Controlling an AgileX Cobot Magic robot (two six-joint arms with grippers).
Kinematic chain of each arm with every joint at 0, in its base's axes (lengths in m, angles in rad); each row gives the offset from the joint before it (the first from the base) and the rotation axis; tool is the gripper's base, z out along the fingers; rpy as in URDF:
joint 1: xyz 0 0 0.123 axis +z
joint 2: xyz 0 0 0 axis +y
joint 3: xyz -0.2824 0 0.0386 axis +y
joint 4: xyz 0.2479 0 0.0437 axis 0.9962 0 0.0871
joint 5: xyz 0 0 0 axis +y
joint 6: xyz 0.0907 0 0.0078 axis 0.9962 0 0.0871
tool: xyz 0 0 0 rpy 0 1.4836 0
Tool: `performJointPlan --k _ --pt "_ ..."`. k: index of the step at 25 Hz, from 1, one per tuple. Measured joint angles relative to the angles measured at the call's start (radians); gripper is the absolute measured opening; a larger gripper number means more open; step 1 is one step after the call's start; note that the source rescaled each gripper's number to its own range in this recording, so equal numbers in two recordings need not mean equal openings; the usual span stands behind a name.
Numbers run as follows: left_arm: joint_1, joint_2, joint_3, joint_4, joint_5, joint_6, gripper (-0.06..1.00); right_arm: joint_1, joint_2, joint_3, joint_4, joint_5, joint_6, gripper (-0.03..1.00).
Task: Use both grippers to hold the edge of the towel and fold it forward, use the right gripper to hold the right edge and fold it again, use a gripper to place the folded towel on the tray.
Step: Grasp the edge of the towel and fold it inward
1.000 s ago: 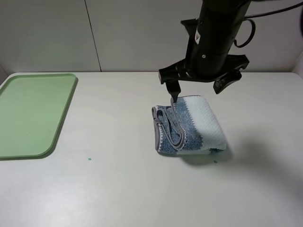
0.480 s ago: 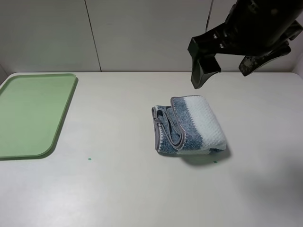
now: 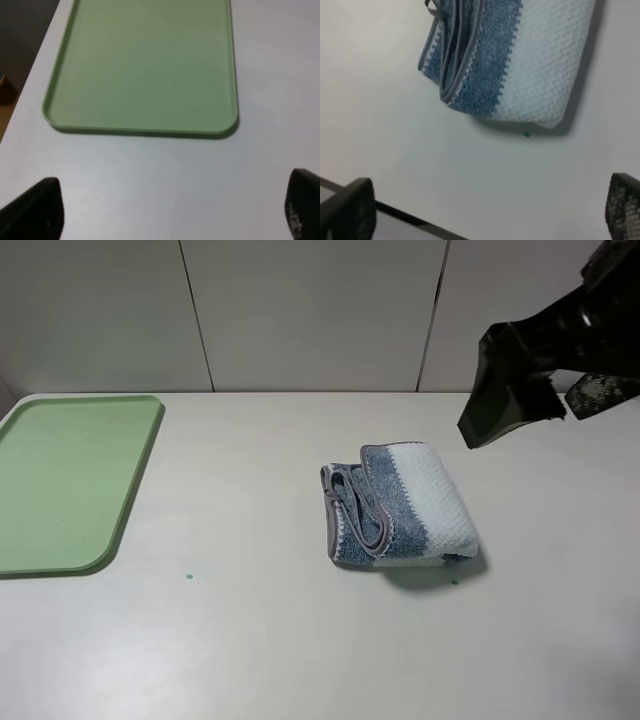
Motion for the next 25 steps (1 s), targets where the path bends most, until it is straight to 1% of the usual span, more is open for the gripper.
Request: performJointPlan --k 6,9,12,15,18,22,25 --pt "0.000 0.000 0.000 0.000 0.000 0.000 0.87 -0.002 -0.124 0.111 -0.007 0.000 -0.001 1.00" --pt "0.000 0.000 0.000 0.000 0.000 0.000 0.87 -0.051 -0.193 0.186 -0.006 0.000 -0.001 1.00" --pt "0.000 0.000 0.000 0.000 0.000 0.000 0.87 -0.164 -0.269 0.266 -0.001 0.000 -0.002 1.00" --pt "0.000 0.000 0.000 0.000 0.000 0.000 0.87 -0.316 -0.371 0.350 0.004 -0.006 -0.005 1.00" --pt "0.000 0.000 0.000 0.000 0.000 0.000 0.87 -0.447 -0.499 0.419 0.005 -0.036 -0.037 1.00" --pt "0.000 0.000 0.000 0.000 0.000 0.001 0.87 -0.583 -0.701 0.483 0.010 -0.076 -0.109 1.00" --pt "0.000 0.000 0.000 0.000 0.000 0.001 0.87 -0.659 -0.845 0.522 0.012 -0.122 -0.163 1.00"
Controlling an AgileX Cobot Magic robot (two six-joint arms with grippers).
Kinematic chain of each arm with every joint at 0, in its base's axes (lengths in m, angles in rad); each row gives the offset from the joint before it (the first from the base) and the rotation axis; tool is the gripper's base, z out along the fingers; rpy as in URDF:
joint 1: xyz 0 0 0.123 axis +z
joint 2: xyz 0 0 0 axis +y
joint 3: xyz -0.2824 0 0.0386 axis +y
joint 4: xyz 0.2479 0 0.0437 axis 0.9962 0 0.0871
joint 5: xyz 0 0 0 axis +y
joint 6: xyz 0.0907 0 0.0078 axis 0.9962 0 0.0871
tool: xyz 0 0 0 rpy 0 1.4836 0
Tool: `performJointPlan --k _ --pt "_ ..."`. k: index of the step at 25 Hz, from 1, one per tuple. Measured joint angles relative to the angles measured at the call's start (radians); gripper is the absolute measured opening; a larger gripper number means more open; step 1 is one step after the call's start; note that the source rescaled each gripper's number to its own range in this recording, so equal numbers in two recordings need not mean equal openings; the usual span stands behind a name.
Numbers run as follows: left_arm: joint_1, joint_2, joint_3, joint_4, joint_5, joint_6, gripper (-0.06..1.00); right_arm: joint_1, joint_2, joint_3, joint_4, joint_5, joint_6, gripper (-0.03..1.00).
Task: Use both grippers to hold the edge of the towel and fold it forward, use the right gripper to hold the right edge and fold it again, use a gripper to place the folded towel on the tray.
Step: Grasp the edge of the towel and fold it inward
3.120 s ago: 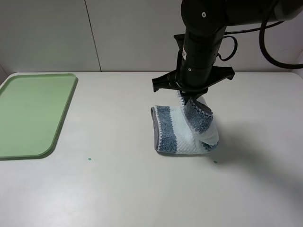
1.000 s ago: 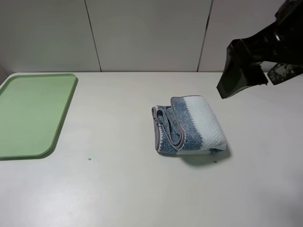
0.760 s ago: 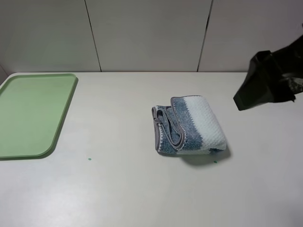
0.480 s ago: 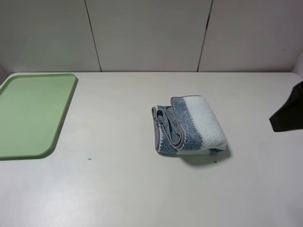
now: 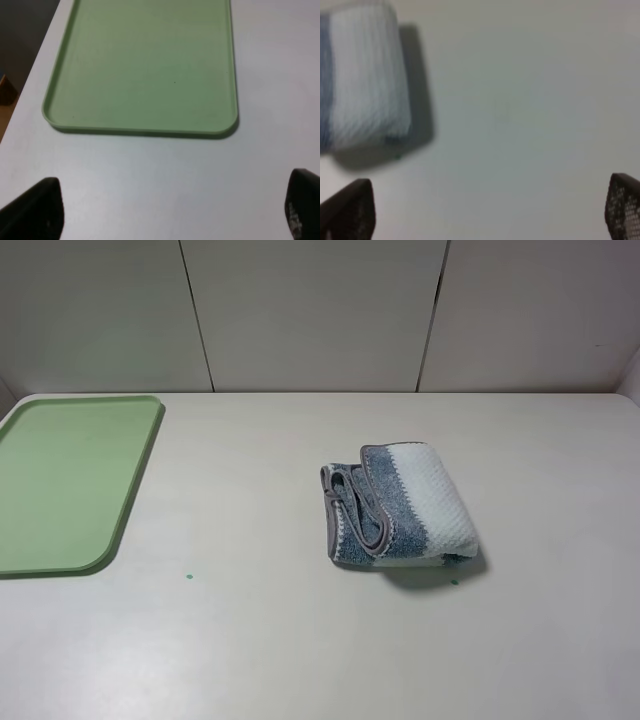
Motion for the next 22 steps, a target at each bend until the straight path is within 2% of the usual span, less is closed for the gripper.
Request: performJointPlan --k 4,9,22 --pt "0.000 0.000 0.000 0.000 0.000 0.000 0.87 -0.075 -0.166 0.080 0.000 -0.056 -0.064 1.00" --pt "0.000 0.000 0.000 0.000 0.000 0.000 0.87 -0.108 -0.306 0.147 0.001 -0.062 -0.072 1.00" --pt "0.000 0.000 0.000 0.000 0.000 0.000 0.87 -0.108 -0.324 0.147 0.000 -0.063 -0.072 1.00"
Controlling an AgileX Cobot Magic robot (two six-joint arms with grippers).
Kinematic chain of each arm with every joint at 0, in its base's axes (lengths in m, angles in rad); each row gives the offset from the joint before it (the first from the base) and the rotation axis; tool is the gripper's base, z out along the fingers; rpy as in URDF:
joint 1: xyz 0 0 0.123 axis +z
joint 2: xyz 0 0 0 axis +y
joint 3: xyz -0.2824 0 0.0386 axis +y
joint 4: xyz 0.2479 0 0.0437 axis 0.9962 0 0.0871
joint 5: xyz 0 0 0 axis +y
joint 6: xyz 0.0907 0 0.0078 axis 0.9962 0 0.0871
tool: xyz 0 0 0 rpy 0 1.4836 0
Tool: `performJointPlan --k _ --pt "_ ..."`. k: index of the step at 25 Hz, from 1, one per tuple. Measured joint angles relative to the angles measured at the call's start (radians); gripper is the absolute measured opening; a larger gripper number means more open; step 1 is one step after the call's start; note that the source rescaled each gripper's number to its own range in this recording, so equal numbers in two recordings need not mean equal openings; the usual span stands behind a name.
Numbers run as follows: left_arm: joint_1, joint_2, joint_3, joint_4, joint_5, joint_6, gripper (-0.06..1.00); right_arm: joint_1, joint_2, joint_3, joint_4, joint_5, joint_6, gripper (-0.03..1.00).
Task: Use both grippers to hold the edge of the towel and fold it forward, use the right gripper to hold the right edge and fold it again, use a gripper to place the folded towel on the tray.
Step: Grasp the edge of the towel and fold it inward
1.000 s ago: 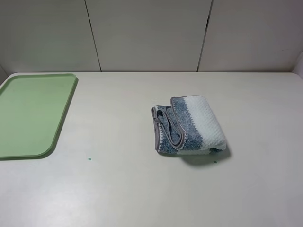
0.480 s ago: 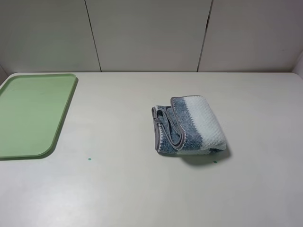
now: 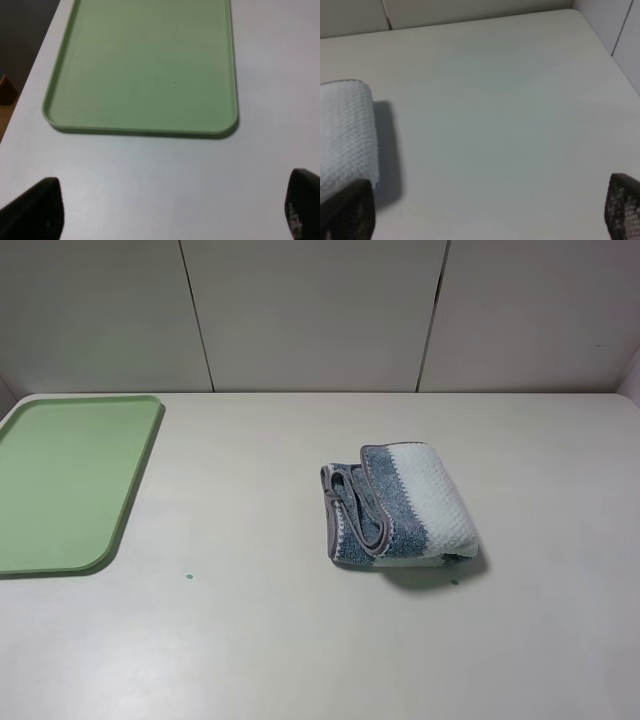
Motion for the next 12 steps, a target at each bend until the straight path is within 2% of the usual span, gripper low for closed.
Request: performJointPlan --k 12 --pt "0.000 0.000 0.000 0.000 0.000 0.000 0.87 0.000 0.000 0.000 0.000 0.000 0.000 1.00"
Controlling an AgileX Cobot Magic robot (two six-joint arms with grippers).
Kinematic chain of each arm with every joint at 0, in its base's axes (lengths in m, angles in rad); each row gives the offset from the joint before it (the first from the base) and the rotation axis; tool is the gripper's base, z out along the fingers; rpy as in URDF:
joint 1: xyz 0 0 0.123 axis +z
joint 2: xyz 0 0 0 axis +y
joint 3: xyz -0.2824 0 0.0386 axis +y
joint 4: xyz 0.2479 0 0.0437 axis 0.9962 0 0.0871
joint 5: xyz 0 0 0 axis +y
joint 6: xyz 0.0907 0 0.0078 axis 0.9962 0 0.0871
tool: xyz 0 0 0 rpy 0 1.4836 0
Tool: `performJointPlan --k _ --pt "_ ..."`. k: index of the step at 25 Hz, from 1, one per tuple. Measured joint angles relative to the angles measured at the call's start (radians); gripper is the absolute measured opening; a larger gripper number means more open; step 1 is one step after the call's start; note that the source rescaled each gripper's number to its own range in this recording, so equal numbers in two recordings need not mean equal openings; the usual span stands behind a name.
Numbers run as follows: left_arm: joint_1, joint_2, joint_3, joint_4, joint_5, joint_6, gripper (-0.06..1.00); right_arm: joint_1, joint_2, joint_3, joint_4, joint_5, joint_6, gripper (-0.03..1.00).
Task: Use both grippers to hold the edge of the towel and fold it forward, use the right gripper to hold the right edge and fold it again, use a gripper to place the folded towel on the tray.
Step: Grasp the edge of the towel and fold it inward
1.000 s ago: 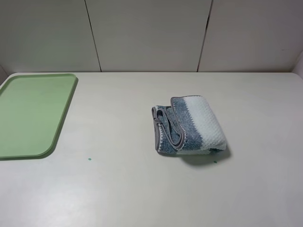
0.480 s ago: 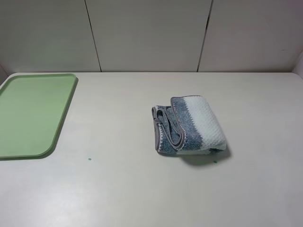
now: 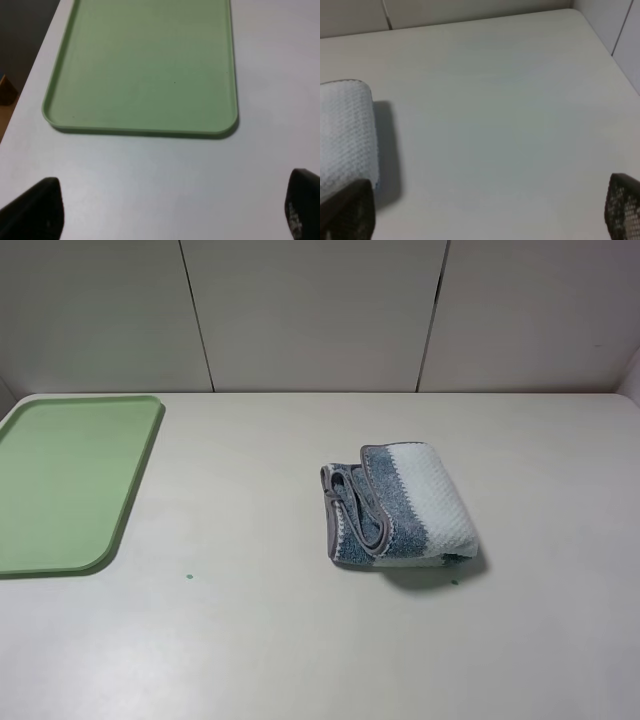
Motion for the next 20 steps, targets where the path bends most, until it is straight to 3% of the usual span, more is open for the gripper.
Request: performJointPlan --k 12,20 --pt "0.000 0.000 0.000 0.018 0.000 0.000 0.87 0.000 0.000 0.000 0.000 0.000 0.000 1.00" --pt "0.000 0.000 0.000 0.018 0.000 0.000 0.99 0.000 0.000 0.000 0.000 0.000 0.000 1.00"
